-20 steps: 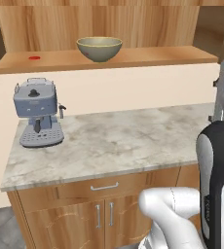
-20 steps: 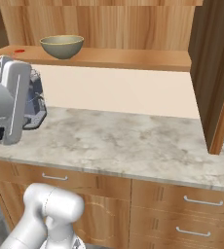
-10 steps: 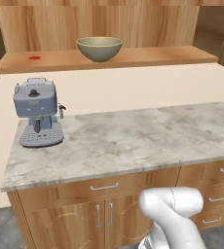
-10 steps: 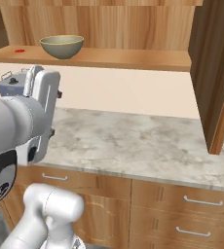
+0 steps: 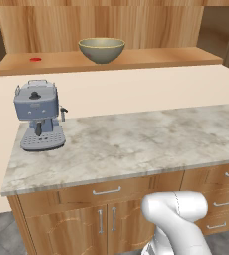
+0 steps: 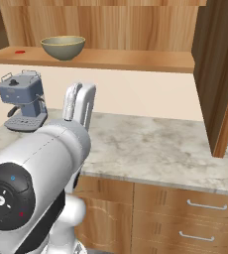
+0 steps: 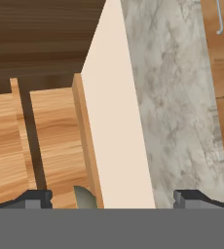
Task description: Pick the mug and place it in the sink. Pick the bowl and place it in the open cabinet and then close the cabinet.
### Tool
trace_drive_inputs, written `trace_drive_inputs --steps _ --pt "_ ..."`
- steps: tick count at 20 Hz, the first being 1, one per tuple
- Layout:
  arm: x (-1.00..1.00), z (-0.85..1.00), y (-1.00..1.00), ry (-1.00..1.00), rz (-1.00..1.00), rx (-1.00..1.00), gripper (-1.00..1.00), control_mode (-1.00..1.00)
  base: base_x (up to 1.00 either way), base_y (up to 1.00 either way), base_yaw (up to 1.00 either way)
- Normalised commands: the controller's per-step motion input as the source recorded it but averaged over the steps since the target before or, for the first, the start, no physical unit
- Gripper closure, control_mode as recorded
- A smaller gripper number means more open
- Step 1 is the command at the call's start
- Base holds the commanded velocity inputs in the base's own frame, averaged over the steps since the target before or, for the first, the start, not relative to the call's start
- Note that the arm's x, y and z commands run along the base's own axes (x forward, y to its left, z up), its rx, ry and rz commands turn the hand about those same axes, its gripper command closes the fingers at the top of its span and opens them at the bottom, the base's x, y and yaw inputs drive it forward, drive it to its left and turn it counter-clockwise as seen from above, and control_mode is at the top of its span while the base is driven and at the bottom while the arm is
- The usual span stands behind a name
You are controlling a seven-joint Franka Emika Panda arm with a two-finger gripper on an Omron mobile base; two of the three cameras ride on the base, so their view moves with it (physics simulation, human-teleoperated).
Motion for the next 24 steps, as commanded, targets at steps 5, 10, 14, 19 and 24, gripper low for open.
trace_drive_inputs --steps 5,10,14,19,24 --pt "-0.35 0.0 -0.45 -0.07 0.01 0.02 -1.0 -1.0 0.0 0.0 0.0" --pt "-0.27 0.0 -0.24 -0.21 0.02 0.0 -1.0 -1.0 0.0 0.0 0.0" --pt "-0.15 -0.01 -0.53 -0.12 0.05 0.02 -1.0 -1.0 0.0 0.0 0.0" --pt "-0.28 0.0 -0.73 -0.12 0.06 0.07 -1.0 -1.0 0.0 0.0 0.0" --pt "-0.37 -0.05 -0.55 -0.01 0.0 0.07 -1.0 -1.0 0.0 0.0 0.0"
